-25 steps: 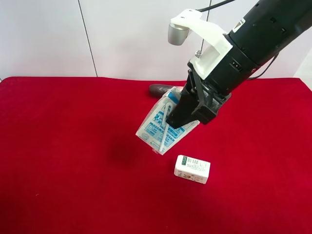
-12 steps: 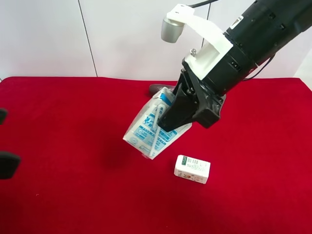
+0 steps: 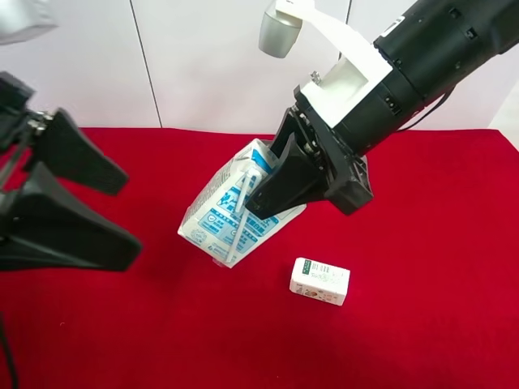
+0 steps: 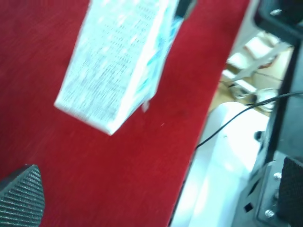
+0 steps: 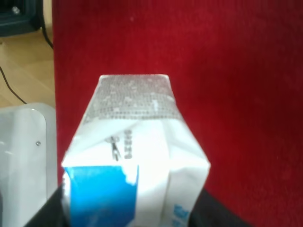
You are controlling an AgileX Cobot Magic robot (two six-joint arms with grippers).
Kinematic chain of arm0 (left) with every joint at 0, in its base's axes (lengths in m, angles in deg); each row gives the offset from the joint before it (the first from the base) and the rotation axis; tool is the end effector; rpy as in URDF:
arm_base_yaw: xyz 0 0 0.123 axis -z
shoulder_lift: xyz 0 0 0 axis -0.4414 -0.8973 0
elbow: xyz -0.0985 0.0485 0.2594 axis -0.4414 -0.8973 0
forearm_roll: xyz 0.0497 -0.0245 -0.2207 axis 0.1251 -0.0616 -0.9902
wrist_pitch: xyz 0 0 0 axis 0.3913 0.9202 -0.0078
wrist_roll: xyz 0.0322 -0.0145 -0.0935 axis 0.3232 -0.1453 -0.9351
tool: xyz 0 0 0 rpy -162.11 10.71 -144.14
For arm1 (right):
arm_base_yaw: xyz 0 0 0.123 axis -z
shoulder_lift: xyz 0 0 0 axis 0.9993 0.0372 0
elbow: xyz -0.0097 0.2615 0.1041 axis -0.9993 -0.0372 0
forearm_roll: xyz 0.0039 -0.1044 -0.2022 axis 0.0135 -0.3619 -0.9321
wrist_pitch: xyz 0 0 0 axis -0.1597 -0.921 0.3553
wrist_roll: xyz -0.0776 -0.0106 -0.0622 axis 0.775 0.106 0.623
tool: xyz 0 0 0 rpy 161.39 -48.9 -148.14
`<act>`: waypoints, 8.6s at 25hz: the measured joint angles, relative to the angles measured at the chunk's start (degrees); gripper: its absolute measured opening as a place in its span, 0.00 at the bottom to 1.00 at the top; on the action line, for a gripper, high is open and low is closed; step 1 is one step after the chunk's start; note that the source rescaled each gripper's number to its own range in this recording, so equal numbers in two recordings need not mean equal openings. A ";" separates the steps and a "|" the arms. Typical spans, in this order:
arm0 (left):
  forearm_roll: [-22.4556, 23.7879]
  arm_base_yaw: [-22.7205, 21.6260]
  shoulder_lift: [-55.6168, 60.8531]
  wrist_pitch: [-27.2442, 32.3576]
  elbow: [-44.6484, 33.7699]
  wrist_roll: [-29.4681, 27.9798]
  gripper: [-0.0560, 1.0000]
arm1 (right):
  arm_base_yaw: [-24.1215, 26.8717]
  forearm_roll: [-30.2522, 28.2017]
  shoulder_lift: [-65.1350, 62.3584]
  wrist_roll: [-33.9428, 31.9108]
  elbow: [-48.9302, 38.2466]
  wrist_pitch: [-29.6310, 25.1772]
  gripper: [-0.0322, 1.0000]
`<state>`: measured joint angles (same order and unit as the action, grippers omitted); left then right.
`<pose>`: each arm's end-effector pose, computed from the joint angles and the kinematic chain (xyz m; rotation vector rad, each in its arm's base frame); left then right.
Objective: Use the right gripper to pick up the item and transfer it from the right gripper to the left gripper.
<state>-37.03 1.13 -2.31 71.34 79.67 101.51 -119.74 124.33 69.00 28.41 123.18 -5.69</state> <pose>0.1300 -0.1292 0.3232 1.2138 2.1702 -0.7871 0.1925 0.1911 0.3000 -1.6832 1.8731 0.7868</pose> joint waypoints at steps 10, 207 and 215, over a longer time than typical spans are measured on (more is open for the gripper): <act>-3.78 0.00 -4.93 -0.31 0.06 6.06 1.00 | 0.00 7.05 0.00 9.33 0.00 -1.69 0.05; 40.58 0.00 -41.38 -31.43 0.39 -40.66 0.97 | 32.01 -47.29 -82.89 -76.16 -35.62 -2.74 1.00; 40.58 0.00 -33.34 -24.50 3.94 -40.66 1.00 | 32.01 -47.29 -82.89 -76.16 -35.62 -2.74 1.00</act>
<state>3.55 1.13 -35.65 46.83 83.61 60.85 -87.73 77.03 -13.88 -47.75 87.56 -8.43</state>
